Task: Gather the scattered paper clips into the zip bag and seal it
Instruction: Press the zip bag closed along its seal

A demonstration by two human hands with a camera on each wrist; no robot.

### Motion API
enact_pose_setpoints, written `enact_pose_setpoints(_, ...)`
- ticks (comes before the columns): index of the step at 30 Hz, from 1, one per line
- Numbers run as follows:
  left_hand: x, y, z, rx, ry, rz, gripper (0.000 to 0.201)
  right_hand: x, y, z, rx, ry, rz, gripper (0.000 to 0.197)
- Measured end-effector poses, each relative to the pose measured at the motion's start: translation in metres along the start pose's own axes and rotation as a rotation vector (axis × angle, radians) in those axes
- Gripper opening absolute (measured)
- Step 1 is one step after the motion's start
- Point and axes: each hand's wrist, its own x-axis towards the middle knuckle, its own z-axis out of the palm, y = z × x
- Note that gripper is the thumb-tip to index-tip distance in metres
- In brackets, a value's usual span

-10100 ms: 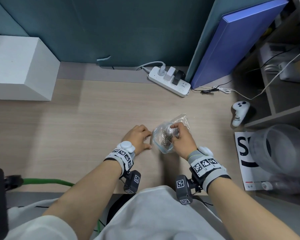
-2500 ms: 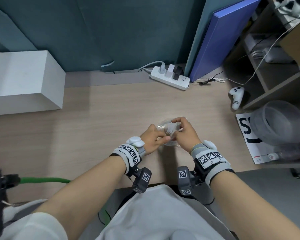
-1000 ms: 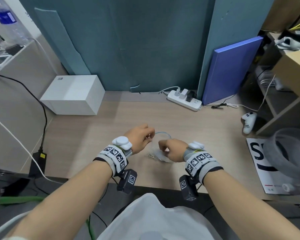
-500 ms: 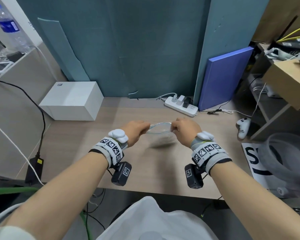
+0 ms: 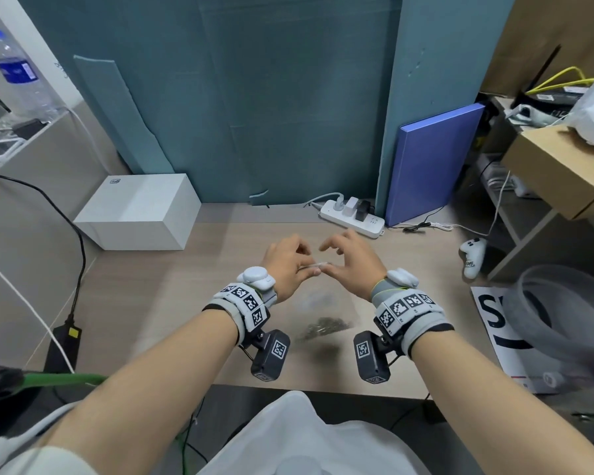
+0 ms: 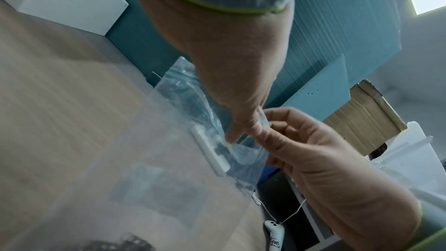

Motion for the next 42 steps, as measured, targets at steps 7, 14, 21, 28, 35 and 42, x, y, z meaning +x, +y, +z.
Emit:
enact_pose_setpoints(7,0.002,-0.001,-0.004,-0.099,-0.132,-0.023,0.020,-0.020,0.021,0.007,0.229,-0.228,0.304,0.051)
enact_pose_setpoints(14,0.003,0.009,-0.004,-0.149,-0.250,-0.263,0.017,-0.013,0.015,0.022,0.230,-0.071,0.301,0.022)
enact_pose_setpoints(21,0.014,0.018,0.010,-0.495,-0.295,-0.622,0.050,-0.009,0.012,0.028,0.215,-0.037,0.270,0.025)
enact_pose_setpoints(28,0.026,0.017,0.020,-0.534,-0.418,-0.797,0.016,-0.009,0.014,0.029,0.220,-0.045,0.240,0.028)
enact_pose_setpoints(35,0.030,0.032,0.011,-0.320,-0.453,-0.744,0.022,-0.008,0.018,0.028,0.159,-0.065,0.255,0.028)
enact_pose_setpoints(42,0.038,0.036,0.015,-0.313,0.135,-0.445,0.022,-0.001,0.024,0.020,0.114,-0.031,0.296,0.023)
